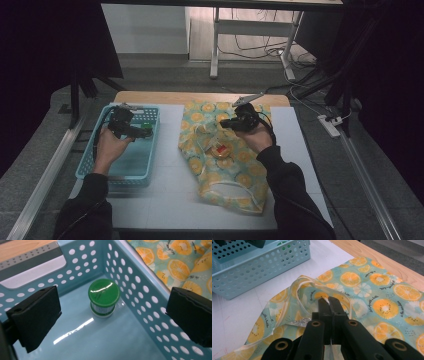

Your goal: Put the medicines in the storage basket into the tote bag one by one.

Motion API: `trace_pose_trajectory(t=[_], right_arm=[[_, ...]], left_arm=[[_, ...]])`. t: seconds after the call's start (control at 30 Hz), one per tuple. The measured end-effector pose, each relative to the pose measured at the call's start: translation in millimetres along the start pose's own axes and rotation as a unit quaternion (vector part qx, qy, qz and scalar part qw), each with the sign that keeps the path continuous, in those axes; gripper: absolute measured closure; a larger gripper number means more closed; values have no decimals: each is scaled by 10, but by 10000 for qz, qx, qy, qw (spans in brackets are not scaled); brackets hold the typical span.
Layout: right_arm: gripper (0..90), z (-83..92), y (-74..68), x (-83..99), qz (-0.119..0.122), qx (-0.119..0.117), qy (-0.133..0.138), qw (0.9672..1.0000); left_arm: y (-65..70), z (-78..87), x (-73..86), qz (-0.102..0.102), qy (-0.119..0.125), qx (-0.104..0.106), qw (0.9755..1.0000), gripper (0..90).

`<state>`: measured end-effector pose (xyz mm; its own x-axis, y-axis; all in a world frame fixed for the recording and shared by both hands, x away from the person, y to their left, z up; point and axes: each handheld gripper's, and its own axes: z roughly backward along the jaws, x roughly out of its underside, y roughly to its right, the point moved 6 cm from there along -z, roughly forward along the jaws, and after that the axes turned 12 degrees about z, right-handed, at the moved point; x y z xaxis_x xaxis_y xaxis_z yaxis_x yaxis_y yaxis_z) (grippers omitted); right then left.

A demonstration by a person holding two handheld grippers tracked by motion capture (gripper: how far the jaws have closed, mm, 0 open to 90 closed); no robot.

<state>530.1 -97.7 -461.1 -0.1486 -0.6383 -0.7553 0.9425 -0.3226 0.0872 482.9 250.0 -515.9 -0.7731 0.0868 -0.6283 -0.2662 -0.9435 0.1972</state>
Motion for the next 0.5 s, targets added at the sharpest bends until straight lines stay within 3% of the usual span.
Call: trace_pose_trajectory(t=[0.23,0.5], right_arm=[[900,-9,-10,-4,0,-13,1,10000],[900,-1,-20,-9,27,-23,4,10000]], left_arm=[[-29,-132,-45,-79,-170,-23,9998,0],[-125,-294,-36,2,-493,-321,9983,0]])
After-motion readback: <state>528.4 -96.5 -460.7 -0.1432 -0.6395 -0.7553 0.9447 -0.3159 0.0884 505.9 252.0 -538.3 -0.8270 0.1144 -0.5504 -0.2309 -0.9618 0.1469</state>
